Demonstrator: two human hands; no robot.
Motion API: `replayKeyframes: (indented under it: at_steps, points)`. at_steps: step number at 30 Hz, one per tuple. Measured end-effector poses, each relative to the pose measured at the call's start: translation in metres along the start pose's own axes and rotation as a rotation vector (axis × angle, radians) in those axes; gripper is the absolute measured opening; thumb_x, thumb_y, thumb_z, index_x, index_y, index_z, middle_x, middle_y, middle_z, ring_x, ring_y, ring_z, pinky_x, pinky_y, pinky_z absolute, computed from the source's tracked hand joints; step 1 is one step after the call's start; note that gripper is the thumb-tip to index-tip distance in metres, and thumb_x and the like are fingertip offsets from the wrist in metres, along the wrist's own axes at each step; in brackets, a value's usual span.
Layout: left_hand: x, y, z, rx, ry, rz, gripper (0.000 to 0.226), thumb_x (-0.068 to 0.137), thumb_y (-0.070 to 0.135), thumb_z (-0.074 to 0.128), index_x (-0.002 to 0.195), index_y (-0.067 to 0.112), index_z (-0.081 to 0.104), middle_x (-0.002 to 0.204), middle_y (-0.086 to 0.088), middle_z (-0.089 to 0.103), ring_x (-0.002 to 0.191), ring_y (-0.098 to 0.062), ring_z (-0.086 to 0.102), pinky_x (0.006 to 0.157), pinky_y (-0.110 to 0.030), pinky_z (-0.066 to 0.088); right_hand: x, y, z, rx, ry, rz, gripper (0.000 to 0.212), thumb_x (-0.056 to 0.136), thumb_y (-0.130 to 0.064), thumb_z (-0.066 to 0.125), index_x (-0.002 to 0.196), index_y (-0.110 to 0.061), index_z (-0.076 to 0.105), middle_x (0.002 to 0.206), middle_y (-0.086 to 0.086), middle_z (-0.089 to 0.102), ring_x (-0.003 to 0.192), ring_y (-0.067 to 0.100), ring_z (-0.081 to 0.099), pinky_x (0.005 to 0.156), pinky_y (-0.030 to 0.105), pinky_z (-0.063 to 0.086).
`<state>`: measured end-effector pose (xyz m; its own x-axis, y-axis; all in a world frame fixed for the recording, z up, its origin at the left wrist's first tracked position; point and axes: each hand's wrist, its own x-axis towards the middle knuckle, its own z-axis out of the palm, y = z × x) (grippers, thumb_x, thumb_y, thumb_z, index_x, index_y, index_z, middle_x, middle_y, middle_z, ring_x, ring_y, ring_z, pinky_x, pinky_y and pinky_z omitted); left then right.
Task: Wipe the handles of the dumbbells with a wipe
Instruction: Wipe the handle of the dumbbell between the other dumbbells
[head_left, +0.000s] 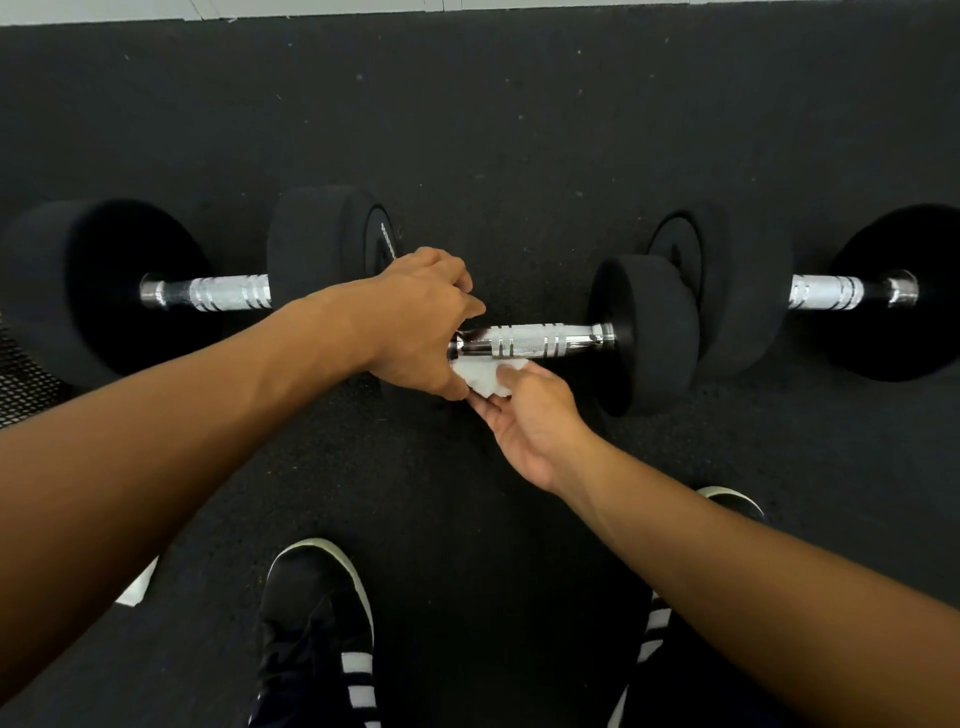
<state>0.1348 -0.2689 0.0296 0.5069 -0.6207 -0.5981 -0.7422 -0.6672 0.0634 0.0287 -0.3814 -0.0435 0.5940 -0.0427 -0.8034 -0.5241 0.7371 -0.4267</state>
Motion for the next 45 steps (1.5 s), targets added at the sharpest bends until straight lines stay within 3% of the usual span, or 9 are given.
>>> replayKeyframes:
  at_steps: [4, 7, 11, 16, 23, 29, 36, 45]
  points:
    - [-0.001, 0.0, 0.0, -0.006, 0.009, 0.007, 0.084, 0.078, 0.066, 0.067, 0.147, 0.023, 0.047, 0.15, -0.002, 0.033, 0.144, -0.025, 0.021, 0.118, -0.037, 0.024, 0.007, -0.005, 0.007, 0.026, 0.051, -0.033, 0.026, 0.1, 0.007, 0.045, 0.111, -0.005, 0.066, 0.122, 0.018, 0.071, 0.114, 0.027, 0.068, 0.094, 0.035, 0.055]
    - [-0.001, -0.001, 0.001, -0.035, 0.008, 0.022, 0.078, 0.079, 0.065, 0.068, 0.144, 0.026, 0.051, 0.151, -0.001, 0.032, 0.145, -0.024, 0.019, 0.118, -0.035, 0.022, 0.006, -0.004, 0.004, 0.127, 0.029, 0.004, 0.032, 0.1, 0.009, 0.044, 0.122, -0.001, 0.064, 0.123, 0.02, 0.071, 0.116, 0.031, 0.068, 0.096, 0.036, 0.056]
    - [-0.002, -0.003, 0.002, -0.044, 0.004, 0.016, 0.085, 0.08, 0.065, 0.067, 0.151, 0.024, 0.043, 0.153, 0.0, 0.03, 0.146, -0.024, 0.017, 0.119, -0.034, 0.02, -0.004, 0.0, -0.009, 0.252, 0.051, 0.029, 0.034, 0.102, 0.006, 0.043, 0.132, -0.001, 0.058, 0.128, 0.021, 0.067, 0.119, 0.032, 0.066, 0.103, 0.04, 0.053]
    - [-0.001, -0.002, 0.002, -0.033, 0.004, 0.005, 0.087, 0.08, 0.064, 0.067, 0.152, 0.023, 0.04, 0.153, 0.0, 0.029, 0.147, -0.024, 0.016, 0.119, -0.034, 0.02, -0.009, -0.001, -0.011, 0.343, 0.103, 0.005, 0.027, 0.101, 0.009, 0.043, 0.118, -0.002, 0.061, 0.125, 0.022, 0.067, 0.116, 0.033, 0.067, 0.104, 0.043, 0.053]
    - [-0.001, -0.003, 0.0, -0.054, 0.007, 0.014, 0.087, 0.08, 0.063, 0.068, 0.152, 0.023, 0.041, 0.153, 0.001, 0.03, 0.147, -0.023, 0.017, 0.119, -0.033, 0.021, -0.001, -0.012, -0.01, 0.363, 0.098, -0.021, 0.034, 0.098, 0.012, 0.039, 0.122, 0.003, 0.061, 0.123, 0.023, 0.069, 0.115, 0.036, 0.067, 0.101, 0.046, 0.054]
    - [-0.002, -0.003, 0.002, -0.057, 0.011, 0.023, 0.087, 0.081, 0.063, 0.068, 0.152, 0.023, 0.039, 0.154, 0.0, 0.03, 0.146, -0.023, 0.017, 0.12, -0.034, 0.019, -0.01, -0.002, -0.013, 0.402, 0.156, -0.024, 0.033, 0.101, 0.009, 0.041, 0.13, 0.002, 0.056, 0.126, 0.024, 0.065, 0.118, 0.037, 0.065, 0.107, 0.05, 0.051]
    - [0.0, -0.005, 0.002, -0.056, 0.014, 0.022, 0.088, 0.08, 0.062, 0.068, 0.154, 0.023, 0.038, 0.155, 0.001, 0.029, 0.148, -0.023, 0.015, 0.12, -0.034, 0.019, 0.0, -0.016, -0.006, 0.384, 0.175, -0.06, 0.035, 0.098, 0.015, 0.037, 0.122, 0.004, 0.06, 0.12, 0.026, 0.068, 0.112, 0.038, 0.067, 0.094, 0.048, 0.056]
    - [0.0, -0.006, 0.006, -0.051, 0.03, 0.029, 0.088, 0.081, 0.063, 0.067, 0.154, 0.023, 0.037, 0.154, 0.001, 0.029, 0.147, -0.023, 0.015, 0.12, -0.035, 0.02, -0.021, -0.011, -0.012, 0.448, 0.287, -0.076, 0.019, 0.102, 0.009, 0.04, 0.111, 0.002, 0.056, 0.119, 0.027, 0.064, 0.115, 0.04, 0.065, 0.104, 0.053, 0.052]
